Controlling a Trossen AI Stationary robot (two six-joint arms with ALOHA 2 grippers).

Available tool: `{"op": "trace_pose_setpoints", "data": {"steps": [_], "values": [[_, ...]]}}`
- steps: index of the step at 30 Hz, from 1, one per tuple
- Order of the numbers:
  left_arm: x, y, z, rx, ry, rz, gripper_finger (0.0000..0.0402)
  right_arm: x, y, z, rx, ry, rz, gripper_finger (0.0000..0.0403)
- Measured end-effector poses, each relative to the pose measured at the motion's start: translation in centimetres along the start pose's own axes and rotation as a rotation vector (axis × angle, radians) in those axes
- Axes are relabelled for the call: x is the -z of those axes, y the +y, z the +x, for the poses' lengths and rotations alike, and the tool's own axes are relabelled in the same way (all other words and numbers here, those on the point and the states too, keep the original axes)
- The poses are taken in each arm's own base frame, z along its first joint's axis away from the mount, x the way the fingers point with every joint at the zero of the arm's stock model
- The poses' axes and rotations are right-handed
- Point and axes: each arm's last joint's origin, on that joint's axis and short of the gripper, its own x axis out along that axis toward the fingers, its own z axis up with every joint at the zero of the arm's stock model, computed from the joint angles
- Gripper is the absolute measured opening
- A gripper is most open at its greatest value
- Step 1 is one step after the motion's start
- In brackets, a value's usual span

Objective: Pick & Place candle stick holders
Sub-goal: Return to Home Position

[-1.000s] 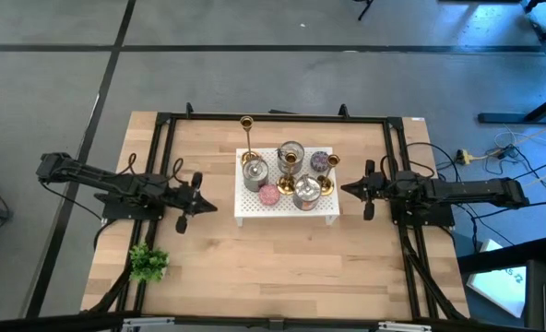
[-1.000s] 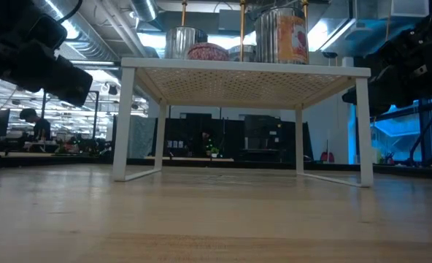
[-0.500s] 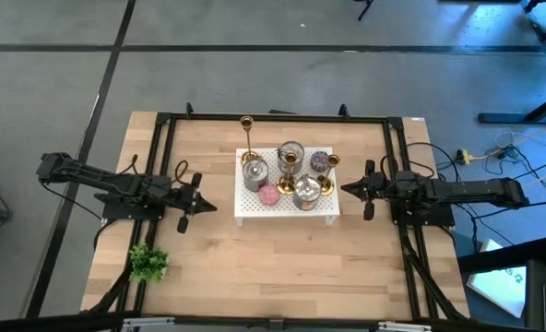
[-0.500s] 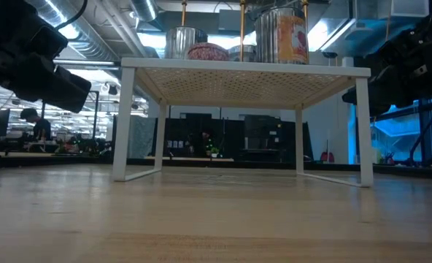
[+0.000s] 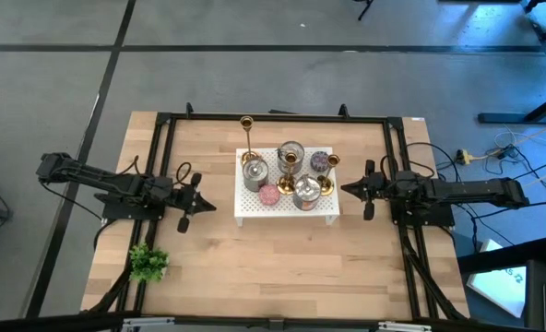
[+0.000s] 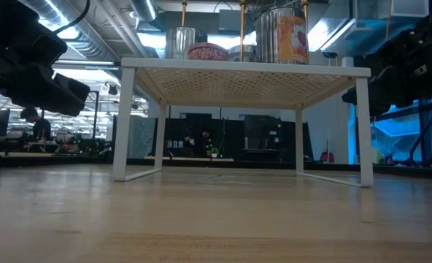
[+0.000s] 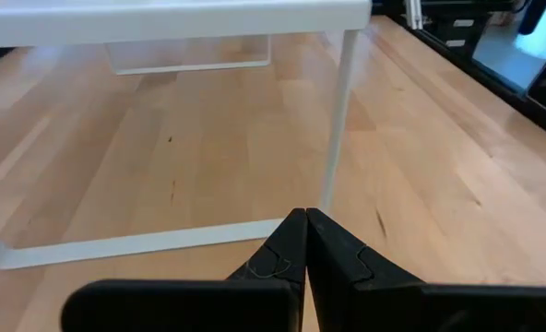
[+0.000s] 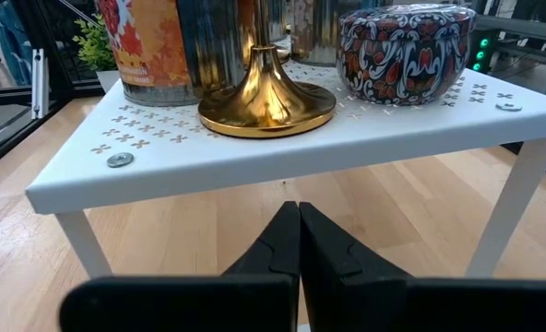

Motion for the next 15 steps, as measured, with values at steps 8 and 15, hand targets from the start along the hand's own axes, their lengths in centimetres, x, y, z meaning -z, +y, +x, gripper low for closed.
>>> {"op": "trace_pose_setpoints", "data": {"steps": [8,15], "values": [[-0.05,0.12,0.01,-0.044,-0.005,0.032,0.0002,0.00,0.00,0.00,0.000,0.000,0.000,0.0000],[-0.07,0.14,0.01,-0.048,-0.009,-0.015,0.0008,0.00,0.00,0.00,-0.001,0.000,0.000,0.0000]]}}
